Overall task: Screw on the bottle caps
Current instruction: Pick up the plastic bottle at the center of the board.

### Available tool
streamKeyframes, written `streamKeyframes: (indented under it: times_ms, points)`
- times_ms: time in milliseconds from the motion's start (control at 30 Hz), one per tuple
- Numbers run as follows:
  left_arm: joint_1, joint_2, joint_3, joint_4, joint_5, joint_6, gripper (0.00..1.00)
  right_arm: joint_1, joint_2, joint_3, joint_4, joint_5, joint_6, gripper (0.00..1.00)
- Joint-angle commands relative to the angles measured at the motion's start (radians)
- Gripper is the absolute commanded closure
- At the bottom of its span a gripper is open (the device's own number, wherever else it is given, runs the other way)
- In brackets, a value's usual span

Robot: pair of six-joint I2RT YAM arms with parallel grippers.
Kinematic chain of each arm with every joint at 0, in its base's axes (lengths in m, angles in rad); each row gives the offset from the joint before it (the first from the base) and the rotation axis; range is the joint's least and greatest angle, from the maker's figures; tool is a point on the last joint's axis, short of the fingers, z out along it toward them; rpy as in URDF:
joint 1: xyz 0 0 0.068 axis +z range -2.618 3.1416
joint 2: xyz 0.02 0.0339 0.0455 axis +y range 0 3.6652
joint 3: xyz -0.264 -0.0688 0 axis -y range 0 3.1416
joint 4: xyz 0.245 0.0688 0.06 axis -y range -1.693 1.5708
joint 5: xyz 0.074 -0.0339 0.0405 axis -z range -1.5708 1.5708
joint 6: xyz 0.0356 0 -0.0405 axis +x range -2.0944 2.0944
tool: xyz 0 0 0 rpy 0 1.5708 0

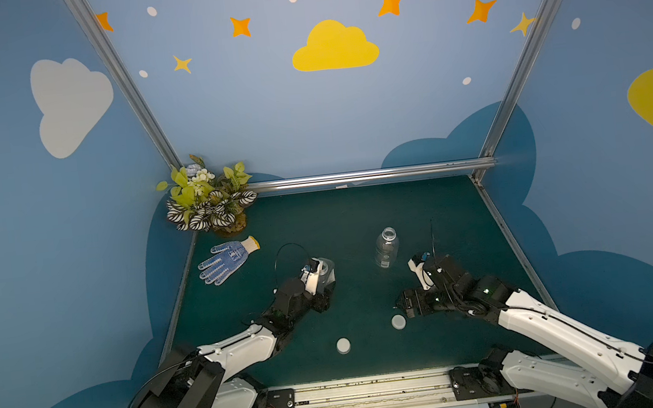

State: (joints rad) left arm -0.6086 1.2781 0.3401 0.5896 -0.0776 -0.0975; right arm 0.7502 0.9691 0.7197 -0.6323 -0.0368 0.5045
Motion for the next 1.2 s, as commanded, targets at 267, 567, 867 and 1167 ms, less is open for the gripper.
streamKeyframes:
  times_ms: [267,567,867,1167]
  points:
    - [0.003,0.023,0.002,0.053,0.032,0.002,0.49,0.043,0.017,0.066,-0.035,0.069,-0.021,0.02]
    - [-0.013,-0.019,-0.011,0.053,0.198,-0.018,0.56,0.054,0.035,0.123,-0.105,0.081,-0.053,0.02]
    - [-0.153,-0.016,-0.006,0.013,0.193,0.006,0.57,0.059,0.042,0.156,-0.146,0.052,-0.076,0.02]
    - [-0.228,0.099,0.04,0.013,0.152,0.019,0.54,0.213,0.089,0.191,-0.145,0.075,-0.098,0.02]
